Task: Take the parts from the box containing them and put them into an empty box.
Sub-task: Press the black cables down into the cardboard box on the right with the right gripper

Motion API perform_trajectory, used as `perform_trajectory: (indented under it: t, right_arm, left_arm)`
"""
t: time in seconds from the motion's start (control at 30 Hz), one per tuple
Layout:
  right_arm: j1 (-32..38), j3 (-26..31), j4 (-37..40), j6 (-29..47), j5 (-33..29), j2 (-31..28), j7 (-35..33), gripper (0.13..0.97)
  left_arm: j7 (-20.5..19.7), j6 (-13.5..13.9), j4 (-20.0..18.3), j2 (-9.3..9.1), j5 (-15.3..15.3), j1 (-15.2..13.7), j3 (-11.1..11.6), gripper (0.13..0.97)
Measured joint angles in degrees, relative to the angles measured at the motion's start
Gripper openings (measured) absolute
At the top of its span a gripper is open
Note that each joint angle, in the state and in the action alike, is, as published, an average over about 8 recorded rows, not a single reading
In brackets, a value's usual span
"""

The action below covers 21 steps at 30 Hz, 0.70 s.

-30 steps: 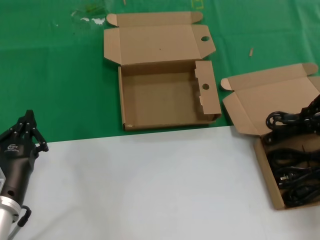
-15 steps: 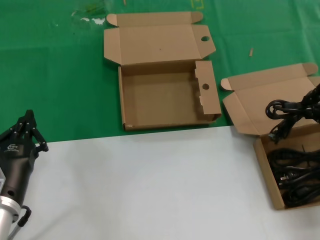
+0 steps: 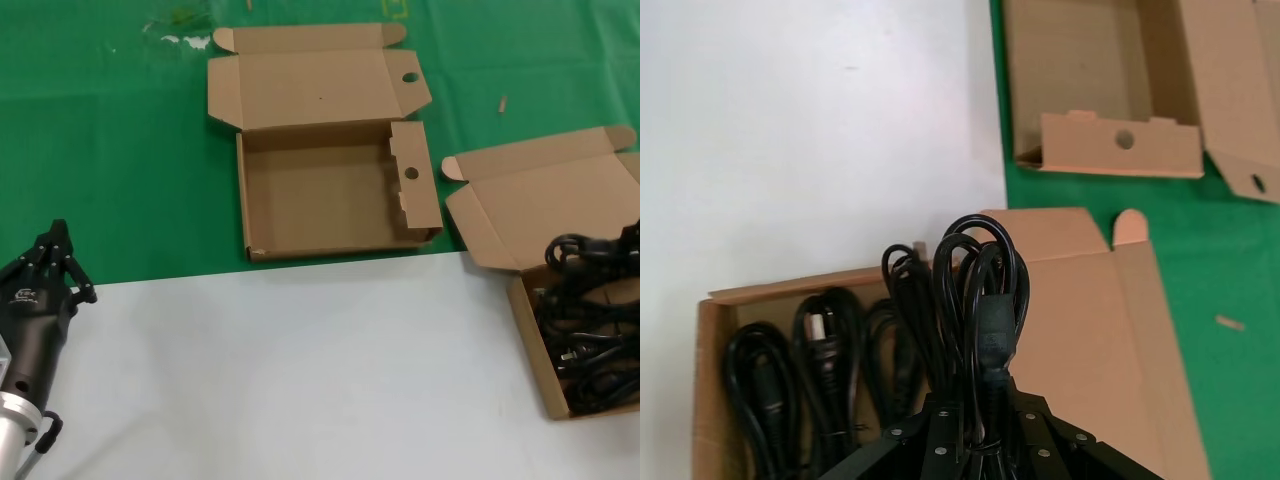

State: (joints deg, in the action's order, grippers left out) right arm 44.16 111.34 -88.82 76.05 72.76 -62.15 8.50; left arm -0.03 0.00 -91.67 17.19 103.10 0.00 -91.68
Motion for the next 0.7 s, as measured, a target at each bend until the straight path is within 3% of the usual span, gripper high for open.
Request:
perform_trajectory:
  t: [0.3,0.7]
  right_arm:
    - [-3.5,-0.2,1.2,-2.2,-0.4,-0.1,-0.2,0.198]
    - [-5.2,0.3,2.5,-2.7,-1.1,0.3,-0.2,0.262]
  left_arm:
    - [0.0,0.0,0.0,0.0,0.0,0.0,0.0,0.14]
    - [0.0,0.0,0.0,0.0,0.0,0.0,0.0,0.14]
